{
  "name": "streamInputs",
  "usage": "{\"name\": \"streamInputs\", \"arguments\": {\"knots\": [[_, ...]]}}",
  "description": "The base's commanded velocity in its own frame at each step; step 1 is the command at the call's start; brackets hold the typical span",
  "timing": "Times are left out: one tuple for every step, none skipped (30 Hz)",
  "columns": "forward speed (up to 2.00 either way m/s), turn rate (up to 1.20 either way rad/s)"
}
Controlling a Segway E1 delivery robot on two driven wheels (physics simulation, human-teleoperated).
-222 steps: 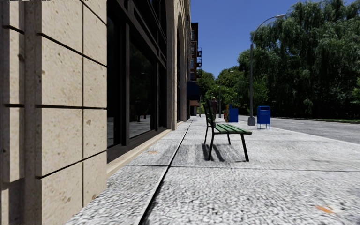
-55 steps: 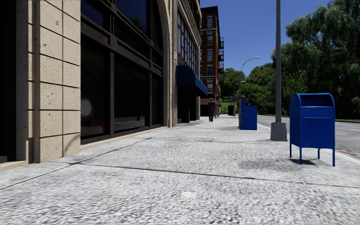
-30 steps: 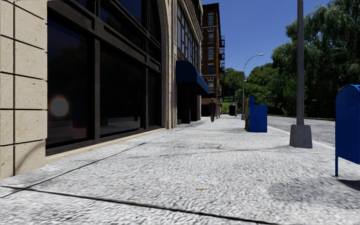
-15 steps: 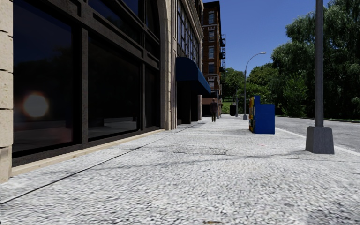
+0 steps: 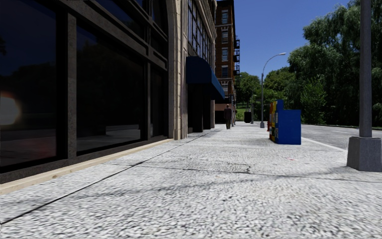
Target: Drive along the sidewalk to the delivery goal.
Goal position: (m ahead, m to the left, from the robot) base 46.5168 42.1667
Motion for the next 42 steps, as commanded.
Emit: {"name": "streamInputs", "arguments": {"knots": [[1.14, 0.00], [1.22, 0.00], [1.29, 0.00], [1.31, 0.00], [1.31, 0.00], [1.32, 0.00], [1.32, 0.00], [1.32, 0.00], [1.33, 0.00], [1.33, 0.00], [1.33, 0.00], [1.33, 0.00], [1.33, 0.00], [1.33, 0.00], [1.33, -0.39], [1.33, -0.84], [1.33, -0.98], [1.33, -1.01], [1.33, -1.02], [1.34, -1.02], [1.34, -1.02], [1.34, -1.02], [1.34, -0.58], [1.34, -0.04], [1.34, 0.00], [1.34, 0.00], [1.34, 0.00], [1.34, 0.00], [1.34, 0.00], [1.34, 0.00], [1.34, 0.00], [1.34, 0.00], [1.34, 0.00], [1.34, 0.00], [1.34, 0.00], [1.34, 0.00], [1.34, 0.00], [1.34, -0.43], [1.34, -1.20], [1.34, -1.20], [1.34, -1.20], [1.34, -1.20]]}}
